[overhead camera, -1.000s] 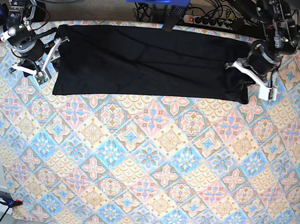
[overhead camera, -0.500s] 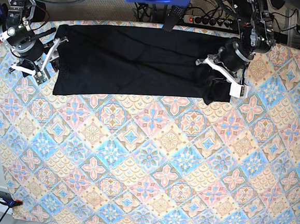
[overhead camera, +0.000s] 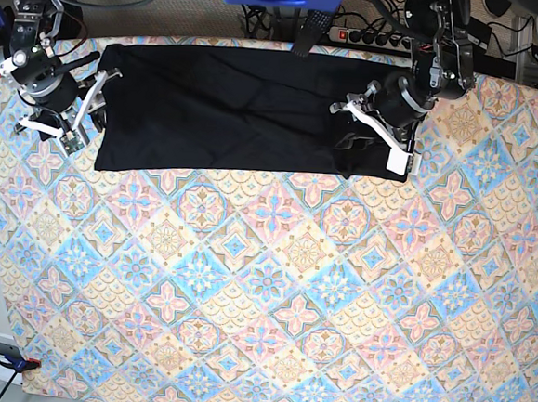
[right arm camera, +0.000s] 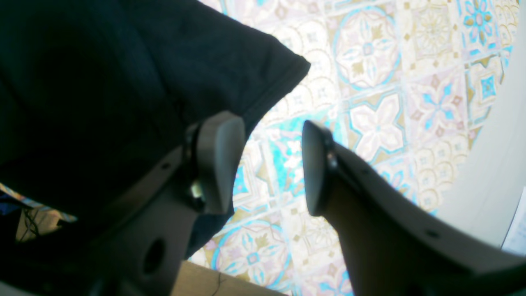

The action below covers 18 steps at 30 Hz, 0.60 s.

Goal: Fold the T-shirt properly
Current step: 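Push the strip's end inward with the left gripper, then release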

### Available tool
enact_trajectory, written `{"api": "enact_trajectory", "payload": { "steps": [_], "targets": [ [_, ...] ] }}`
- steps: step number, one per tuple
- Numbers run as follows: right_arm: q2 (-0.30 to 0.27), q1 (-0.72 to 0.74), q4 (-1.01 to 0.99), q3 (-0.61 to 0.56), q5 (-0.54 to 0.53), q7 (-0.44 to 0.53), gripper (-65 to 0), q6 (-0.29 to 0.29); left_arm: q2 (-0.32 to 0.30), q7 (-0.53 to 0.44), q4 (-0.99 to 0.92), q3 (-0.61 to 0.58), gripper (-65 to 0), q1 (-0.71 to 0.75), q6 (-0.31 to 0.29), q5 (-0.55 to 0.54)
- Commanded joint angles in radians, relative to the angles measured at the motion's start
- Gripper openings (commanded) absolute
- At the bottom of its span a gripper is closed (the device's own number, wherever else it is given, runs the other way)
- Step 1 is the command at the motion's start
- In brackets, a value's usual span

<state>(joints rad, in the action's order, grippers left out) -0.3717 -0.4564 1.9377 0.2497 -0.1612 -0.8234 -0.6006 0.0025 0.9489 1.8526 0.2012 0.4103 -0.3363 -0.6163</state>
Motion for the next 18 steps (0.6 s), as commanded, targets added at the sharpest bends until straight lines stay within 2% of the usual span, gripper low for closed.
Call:
{"api": "enact_trajectory", "payload": {
  "steps": [1, 7, 12, 18],
  "targets": [
    [-0.017, 0.003, 0.019, 0.01, -0.007, 0.017, -39.1, 0.003, -0.002, -0.018, 0.042, 0.002, -41.5, 0.002, -0.008, -0.02],
    [-0.017, 0.003, 0.019, 0.032, -0.007, 0.017, -39.1, 0.003, -0.069, -0.018, 0.204, 0.019, -40.5, 0.057, -0.008, -0.066],
    [-0.017, 0.003, 0.021, 0.032, -0.007, 0.017, -39.1, 0.003, -0.18, -0.012, 0.195, 0.168, -40.5, 0.104, -0.008, -0.165],
    [-0.017, 0.003, 0.019, 0.032, -0.007, 0.017, -39.1, 0.003, -0.232, -0.012, 0.166, 0.297, -40.6, 0.146, -0.008, -0.121]
  ]
}}
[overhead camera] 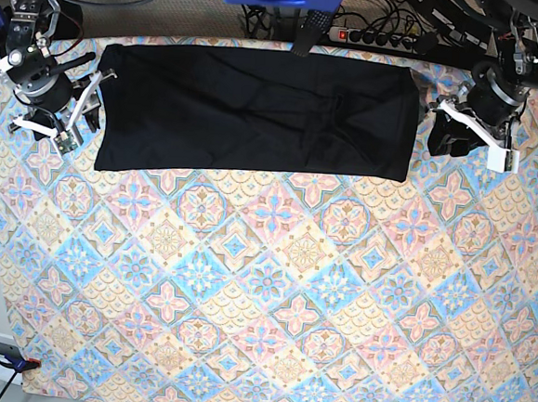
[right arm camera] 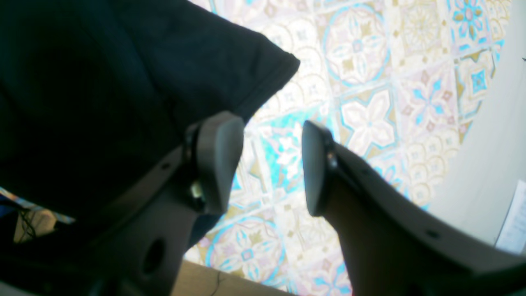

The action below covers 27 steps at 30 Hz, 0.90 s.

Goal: Fold the T-shirt properly
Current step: 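Push the strip's end inward with the left gripper, then release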

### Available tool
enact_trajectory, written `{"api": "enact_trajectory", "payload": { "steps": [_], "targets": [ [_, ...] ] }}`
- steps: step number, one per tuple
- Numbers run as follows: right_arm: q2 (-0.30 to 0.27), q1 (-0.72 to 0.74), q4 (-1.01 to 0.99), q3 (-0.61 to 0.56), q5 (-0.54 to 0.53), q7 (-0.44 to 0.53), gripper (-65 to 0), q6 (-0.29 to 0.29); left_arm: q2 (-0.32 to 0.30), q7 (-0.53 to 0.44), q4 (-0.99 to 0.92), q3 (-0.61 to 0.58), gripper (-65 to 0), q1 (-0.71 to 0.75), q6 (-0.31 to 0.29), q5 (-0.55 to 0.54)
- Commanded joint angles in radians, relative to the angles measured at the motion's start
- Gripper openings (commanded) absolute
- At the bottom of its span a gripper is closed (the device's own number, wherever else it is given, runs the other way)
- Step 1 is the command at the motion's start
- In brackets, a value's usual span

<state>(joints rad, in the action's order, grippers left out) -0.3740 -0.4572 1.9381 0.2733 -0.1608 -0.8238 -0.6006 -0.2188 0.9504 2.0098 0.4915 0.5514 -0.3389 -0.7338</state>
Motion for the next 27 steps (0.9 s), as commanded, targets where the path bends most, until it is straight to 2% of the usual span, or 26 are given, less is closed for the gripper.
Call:
{"api": "enact_trajectory", "payload": {
  "steps": [1, 4, 8, 17, 21, 23, 27],
  "targets": [
    [-0.015, 0.004, 0.019, 0.008, -0.007, 0.017, -39.1, 0.003, -0.011, -0.014, -0.016, 0.002, -40.6, 0.005, -0.007, 0.004],
    [-0.015, 0.004, 0.019, 0.007, -0.007, 0.017, -39.1, 0.003, -0.011, -0.014, -0.113, -0.053, -40.6, -0.026, -0.007, 0.013],
    [-0.015, 0.004, 0.021, 0.007, -0.007, 0.017, -39.1, 0.003, -0.011, -0.02, -0.258, -0.188, -40.6, -0.087, -0.007, 0.012],
    [-0.015, 0.002, 0.021, 0.007, -0.007, 0.017, -39.1, 0.003, -0.014, -0.021, -0.258, -0.478, -40.6, -0.101, -0.009, 0.012],
    [-0.015, 0.002, 0.022, 0.007, -0.007, 0.017, -39.1, 0.003, -0.072, -0.021, -0.261, -0.598, -40.6, -0.109, -0.007, 0.013],
    [-0.015, 0.002, 0.022, 0.007, -0.007, 0.016, -39.1, 0.003, -0.097, -0.021, -0.261, -0.623, -40.6, -0.11, -0.007, 0.012],
    [-0.015, 0.001, 0.022, -0.001, -0.007, 0.008, -38.9, 0.001, -0.126, -0.021, -0.235, -0.598, -40.6, -0.11, -0.007, 0.01]
  ]
}}
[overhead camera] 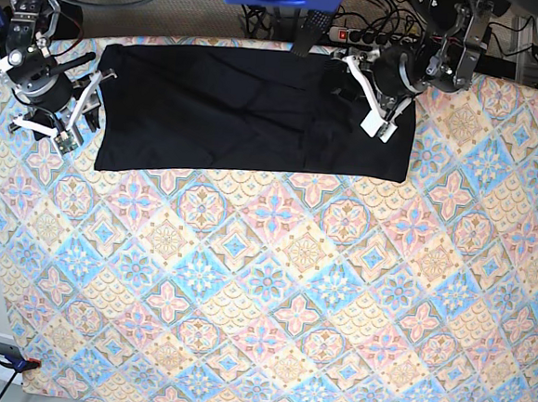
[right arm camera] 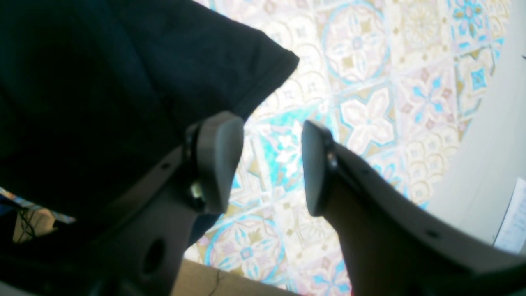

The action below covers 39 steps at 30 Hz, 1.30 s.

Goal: Fold the T-shirt properly
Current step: 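Push the strip's end inward with the left gripper, then release, then grasp the strip's other end with the right gripper and pull it outward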

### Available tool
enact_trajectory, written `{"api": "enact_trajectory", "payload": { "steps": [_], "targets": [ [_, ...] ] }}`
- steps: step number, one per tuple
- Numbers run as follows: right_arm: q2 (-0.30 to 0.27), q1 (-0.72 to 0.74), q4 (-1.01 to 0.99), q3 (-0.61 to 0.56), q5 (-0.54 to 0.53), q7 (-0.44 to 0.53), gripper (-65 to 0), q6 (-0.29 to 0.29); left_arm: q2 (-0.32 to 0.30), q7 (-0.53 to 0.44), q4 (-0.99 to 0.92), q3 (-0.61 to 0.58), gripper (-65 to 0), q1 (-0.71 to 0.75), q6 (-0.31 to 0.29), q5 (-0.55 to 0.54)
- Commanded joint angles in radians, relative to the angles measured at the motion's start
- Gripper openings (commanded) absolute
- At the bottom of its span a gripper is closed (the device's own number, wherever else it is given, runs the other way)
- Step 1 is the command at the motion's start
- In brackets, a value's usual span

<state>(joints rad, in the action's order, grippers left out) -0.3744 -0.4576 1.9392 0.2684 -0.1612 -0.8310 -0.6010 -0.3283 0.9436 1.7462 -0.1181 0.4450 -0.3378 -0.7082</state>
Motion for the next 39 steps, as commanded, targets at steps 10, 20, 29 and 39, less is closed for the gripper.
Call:
{"api": "enact_trajectory", "payload": {
  "steps": [10, 20, 29, 39],
  "targets": [
    [-0.045, 0.029, 0.012, -0.09, -0.105, -0.119, -38.7, 0.002, -0.024, -0.05, 0.163, 0.354, -40.6, 0.062, -0.008, -0.023],
    [-0.045, 0.234, -0.278, 0.058, -0.436, -0.216, -38.7, 0.002, -0.024, -0.05, 0.159, 0.389, -40.6, 0.062, -0.008, -0.02],
    [-0.05, 0.257, -0.492, 0.073, -0.594, -0.222, -25.2, 0.002, -0.022, -0.051, 0.126, 0.386, -40.6, 0.056, -0.008, -0.021],
    [-0.05, 0.257, -0.518, 0.071, -0.602, -0.218, -19.1, 0.002, -0.022, -0.053, 0.123, 0.386, -40.6, 0.056, -0.01, -0.021]
  ]
}}
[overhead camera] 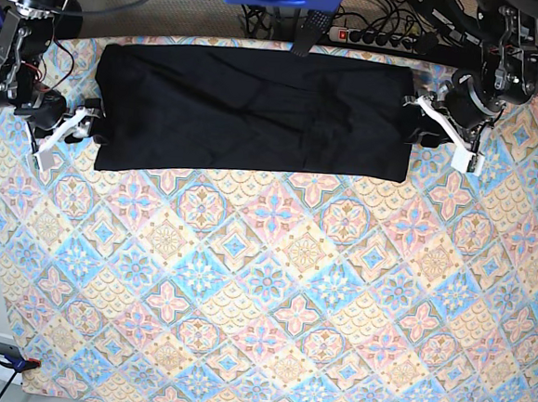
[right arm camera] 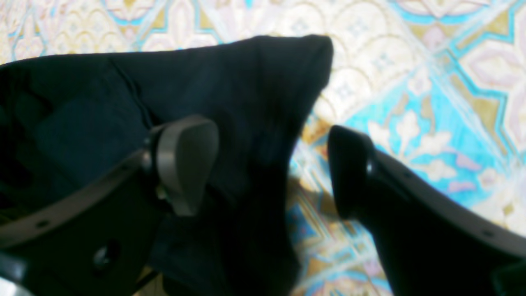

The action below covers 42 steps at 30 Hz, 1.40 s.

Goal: Fold the T-shirt properly
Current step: 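Grasp the strip's other end with the right gripper and pull it outward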

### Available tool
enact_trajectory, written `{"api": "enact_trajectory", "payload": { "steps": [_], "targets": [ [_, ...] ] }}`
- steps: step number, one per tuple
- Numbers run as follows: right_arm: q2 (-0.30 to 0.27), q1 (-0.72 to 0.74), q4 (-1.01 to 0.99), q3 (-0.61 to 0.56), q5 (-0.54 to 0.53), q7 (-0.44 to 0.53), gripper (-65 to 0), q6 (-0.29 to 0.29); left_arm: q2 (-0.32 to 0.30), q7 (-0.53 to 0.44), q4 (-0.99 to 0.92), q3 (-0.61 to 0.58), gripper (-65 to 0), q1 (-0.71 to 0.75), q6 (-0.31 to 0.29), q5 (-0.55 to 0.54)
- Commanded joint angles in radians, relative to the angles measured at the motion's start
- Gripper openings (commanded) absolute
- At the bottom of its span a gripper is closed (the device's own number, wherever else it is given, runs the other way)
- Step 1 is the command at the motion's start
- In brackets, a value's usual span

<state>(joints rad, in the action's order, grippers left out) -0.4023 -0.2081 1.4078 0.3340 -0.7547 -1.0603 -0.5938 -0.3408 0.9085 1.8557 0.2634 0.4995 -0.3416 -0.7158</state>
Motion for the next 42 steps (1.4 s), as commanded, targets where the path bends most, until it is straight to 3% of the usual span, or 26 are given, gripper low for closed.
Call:
{"api": "enact_trajectory", "payload": {
  "steps": [1, 5, 10, 14, 26, 35, 38, 42],
  "targets": [
    [-0.022, 0.008, 0.014, 0.004, -0.009, 0.012, -18.2, -0.005, -0.01, -0.018, 0.014, 0.004, -40.6, 0.001, -0.007, -0.014],
    [-0.019, 0.008, 0.005, 0.004, -0.009, 0.01, -13.9, -0.005, -0.01, -0.018, 0.014, 0.004, -40.6, 0.001, -0.007, -0.014],
    [-0.017, 0.009, -0.071, 0.004, -0.009, 0.013, -13.5, -0.007, -0.01, -0.016, 0.014, 0.004, -40.6, 0.001, -0.009, -0.014],
    [-0.014, 0.028, -0.126, 0.0, -0.009, 0.016, -13.5, -0.102, -0.01, -0.016, 0.014, 0.004, -40.6, 0.001, -0.009, -0.014],
    [0.007, 0.051, -0.164, -0.174, -0.009, 0.055, -13.6, -0.104, -0.011, -0.015, 0.014, 0.004, -40.6, 0.001, -0.011, -0.014],
    [0.032, 0.029, -0.163, -0.232, -0.009, 0.047, -13.9, -0.104, -0.011, -0.015, 0.014, 0.007, -40.6, 0.003, -0.011, -0.014],
    [0.032, 0.026, -0.164, -0.232, -0.009, 0.048, -20.4, -0.104, -0.011, -0.016, 0.014, 0.007, -40.6, 0.003, -0.011, -0.014],
    [0.032, 0.028, -0.166, -0.232, -0.009, 0.047, -38.3, -0.104, -0.011, -0.016, 0.014, 0.007, -40.6, 0.001, -0.011, -0.014]
  ]
}}
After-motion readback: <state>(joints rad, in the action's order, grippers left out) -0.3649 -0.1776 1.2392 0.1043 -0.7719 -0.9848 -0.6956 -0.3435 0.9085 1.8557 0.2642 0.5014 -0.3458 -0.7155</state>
